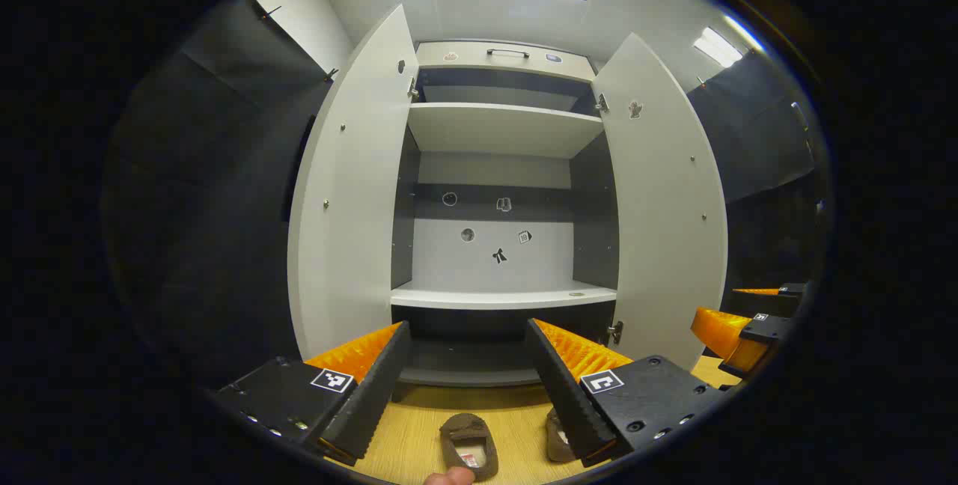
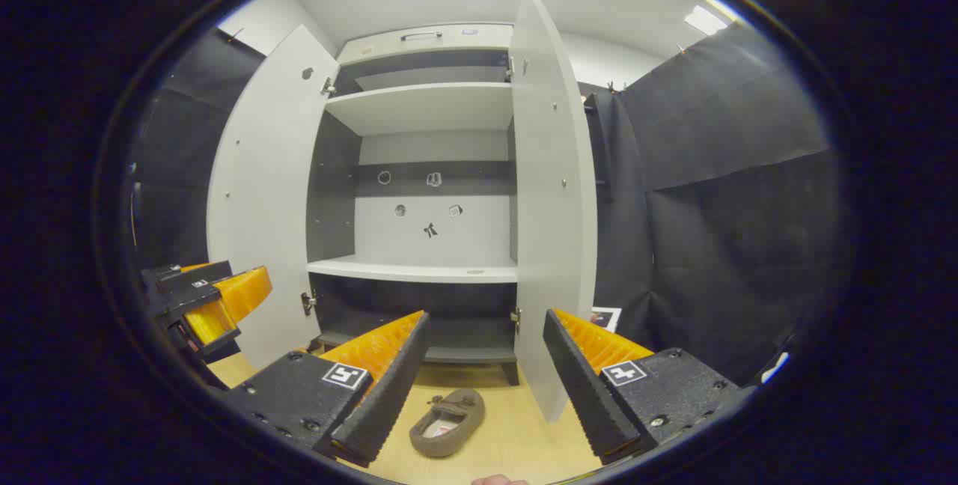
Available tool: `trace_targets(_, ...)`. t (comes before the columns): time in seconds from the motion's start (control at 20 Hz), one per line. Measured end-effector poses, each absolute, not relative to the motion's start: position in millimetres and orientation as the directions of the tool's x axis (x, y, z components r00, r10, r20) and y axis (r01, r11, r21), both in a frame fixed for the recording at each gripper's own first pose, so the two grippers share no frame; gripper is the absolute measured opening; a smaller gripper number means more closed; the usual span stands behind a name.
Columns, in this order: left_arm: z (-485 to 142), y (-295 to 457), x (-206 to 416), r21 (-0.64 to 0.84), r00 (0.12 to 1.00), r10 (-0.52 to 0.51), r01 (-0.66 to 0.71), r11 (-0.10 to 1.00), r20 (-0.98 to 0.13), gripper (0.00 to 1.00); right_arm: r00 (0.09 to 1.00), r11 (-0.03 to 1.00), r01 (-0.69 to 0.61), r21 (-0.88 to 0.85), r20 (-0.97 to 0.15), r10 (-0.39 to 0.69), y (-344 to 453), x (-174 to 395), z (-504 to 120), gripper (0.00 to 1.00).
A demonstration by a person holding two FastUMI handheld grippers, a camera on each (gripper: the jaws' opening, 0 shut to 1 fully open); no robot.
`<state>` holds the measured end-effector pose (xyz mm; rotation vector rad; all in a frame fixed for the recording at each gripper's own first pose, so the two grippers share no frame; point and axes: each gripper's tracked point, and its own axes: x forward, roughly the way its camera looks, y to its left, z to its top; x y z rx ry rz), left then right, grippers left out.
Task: Grab one shoe with the right hand and put it into the shoe cabinet, grab the other shoe with the left hand and put it into the shoe cabinet; then close the right door with the right hand and the left door with the left hand.
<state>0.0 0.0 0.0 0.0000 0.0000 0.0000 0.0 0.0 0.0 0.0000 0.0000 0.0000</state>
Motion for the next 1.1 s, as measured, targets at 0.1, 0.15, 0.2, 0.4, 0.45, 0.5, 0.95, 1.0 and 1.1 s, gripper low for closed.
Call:
trace_targets(0.1, 0.1, 3.6, 1.8, 0.002, 1.000, 0.001, -0.001, 1.000, -0.002, 0.94, 1.000, 1.000, 0.005, -0.001, -0.008, -0.005, 0.8, 0.9, -2.8, 0.99)
trace_targets(0.15, -0.2, 5.6, 2.9, 0.002, 1.000, 0.002, -0.002, 1.000, -0.003, 0.94, 1.000, 1.000, 0.006, 0.002, -0.011, -0.006, 1.6, 2.4, -2.9, 0.94)
trace_targets(0.2, 1.0, 6.8, 3.5, 0.003, 1.000, 0.003, -0.003, 1.000, 0.001, 0.94, 1.000, 1.000, 0.006, 0.005, -0.011, -0.006, 2.4, 3.8, -3.0, 0.94)
trace_targets(0.4, -2.2, 9.2, 8.6, 0.011, 1.000, -0.003, 0.003, 1.000, -0.006, 0.94, 1.000, 1.000, 0.007, 0.016, -0.009, -0.007, 8.0, 10.9, -2.6, 0.99)
trace_targets(0.45, -2.7, 9.9, 9.6, 0.009, 1.000, -0.002, 0.002, 1.000, -0.008, 0.94, 1.000, 1.000, 0.006, 0.014, -0.008, -0.006, 9.1, 13.2, -2.6, 0.99)
trace_targets(0.5, -3.8, 11.5, 11.5, 0.008, 1.000, 0.000, 0.000, 1.000, -0.009, 0.94, 1.000, 1.000, 0.005, 0.011, -0.006, -0.005, 9.8, 14.7, -3.1, 0.99)
trace_targets(0.95, -5.1, 18.6, 21.1, 0.014, 1.000, 0.021, -0.021, 1.000, -0.005, 0.94, 0.999, 1.000, -0.029, 0.001, -0.016, 0.029, 24.5, 25.4, -5.2, 0.99)
trace_targets(1.0, -5.5, 18.8, 20.5, 0.011, 1.000, 0.024, -0.024, 1.000, -0.005, 0.94, 0.999, 0.999, -0.032, -0.003, -0.017, 0.032, 25.5, 25.2, -6.0, 0.94)
trace_targets(1.1, -3.9, 19.5, 18.2, 0.009, 1.000, 0.027, -0.027, 1.000, -0.001, 0.94, 0.999, 0.999, -0.040, -0.013, -0.021, 0.040, 27.4, 26.7, -6.2, 0.94)
